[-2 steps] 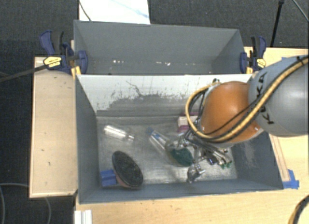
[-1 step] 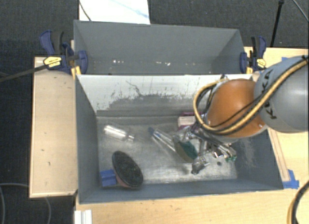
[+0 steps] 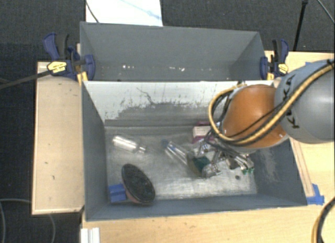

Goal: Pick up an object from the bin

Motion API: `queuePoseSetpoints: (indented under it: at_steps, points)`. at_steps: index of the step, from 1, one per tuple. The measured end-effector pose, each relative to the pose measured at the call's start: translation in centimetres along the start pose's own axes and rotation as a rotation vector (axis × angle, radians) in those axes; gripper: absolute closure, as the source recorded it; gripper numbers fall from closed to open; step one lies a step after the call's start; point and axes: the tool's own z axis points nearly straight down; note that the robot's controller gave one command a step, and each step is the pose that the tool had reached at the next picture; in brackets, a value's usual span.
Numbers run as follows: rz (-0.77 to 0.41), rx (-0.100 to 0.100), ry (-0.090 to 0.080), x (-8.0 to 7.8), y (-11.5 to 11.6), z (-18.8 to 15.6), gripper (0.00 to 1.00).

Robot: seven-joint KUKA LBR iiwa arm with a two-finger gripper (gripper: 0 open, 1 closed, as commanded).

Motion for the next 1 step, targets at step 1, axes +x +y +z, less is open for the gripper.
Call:
queuePoseSetpoints:
  at_steps: [1]
  points:
    - [0.011,0.002,0.038,-1.09,-0.83,-13.37,1.00]
